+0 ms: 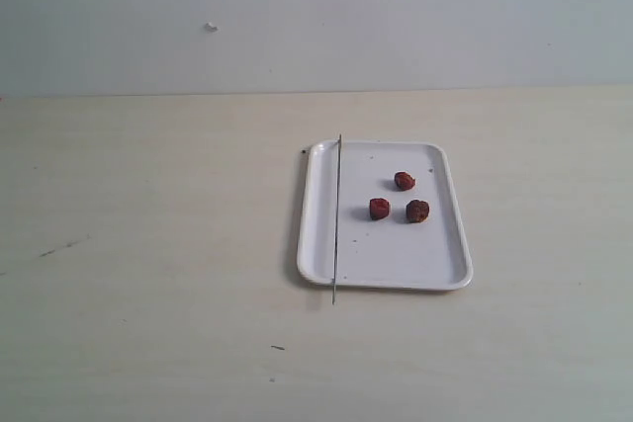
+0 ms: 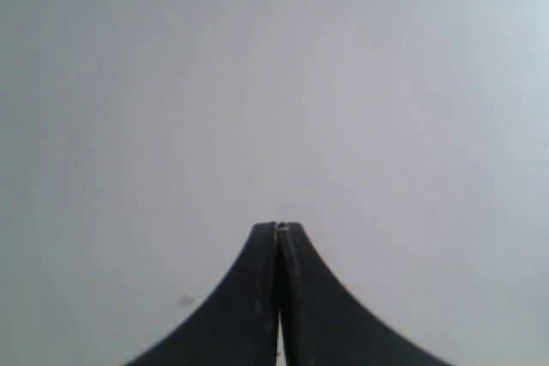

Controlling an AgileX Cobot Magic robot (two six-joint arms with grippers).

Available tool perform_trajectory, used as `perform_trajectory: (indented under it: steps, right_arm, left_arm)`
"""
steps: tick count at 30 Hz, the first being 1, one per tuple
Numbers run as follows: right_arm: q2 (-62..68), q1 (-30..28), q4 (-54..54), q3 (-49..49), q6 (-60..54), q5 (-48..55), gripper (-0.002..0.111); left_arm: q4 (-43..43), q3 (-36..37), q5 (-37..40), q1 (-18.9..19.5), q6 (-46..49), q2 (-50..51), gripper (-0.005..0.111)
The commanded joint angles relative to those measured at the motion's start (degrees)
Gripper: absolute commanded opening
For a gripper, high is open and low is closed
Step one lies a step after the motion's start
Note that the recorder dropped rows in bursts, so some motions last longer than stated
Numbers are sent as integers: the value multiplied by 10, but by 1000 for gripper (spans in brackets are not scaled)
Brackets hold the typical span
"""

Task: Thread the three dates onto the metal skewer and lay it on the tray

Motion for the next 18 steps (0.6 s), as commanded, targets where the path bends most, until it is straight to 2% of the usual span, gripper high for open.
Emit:
perform_trajectory:
  steps: [1,3,4,6,7,10,12,16,18]
  right_arm:
    - [-2,-2,-3,3,-1,-1,0]
    - [-2,-2,-3,3,-1,-1,0]
    - [-2,-2,-3,3,-1,-1,0]
    - [-2,-2,-3,3,-1,-1,0]
    - [-2,-2,-3,3,-1,-1,0]
    - [-2,-2,-3,3,-1,-1,0]
    - [-2,-2,-3,3,-1,-1,0]
    - [-2,-2,-3,3,-1,-1,0]
    - [-2,-2,-3,3,-1,-1,0]
  left_arm:
    - [-55,-11,-159,1,-48,-3,0]
    - [-141,-40,-171,1,-13,11,0]
    - [-192,-66,-153,1,41,32,0]
    - [-325,-133,-95,1,196,92,0]
    - [-407,-169,-70,1,294,141,0]
    - [-569,-265,-12,1,493,322,0]
    - [-588,-329,79,1,535,433,0]
    - [-580,-477,350,1,536,658,0]
    - [-583,-536,452,-5,533,766,0]
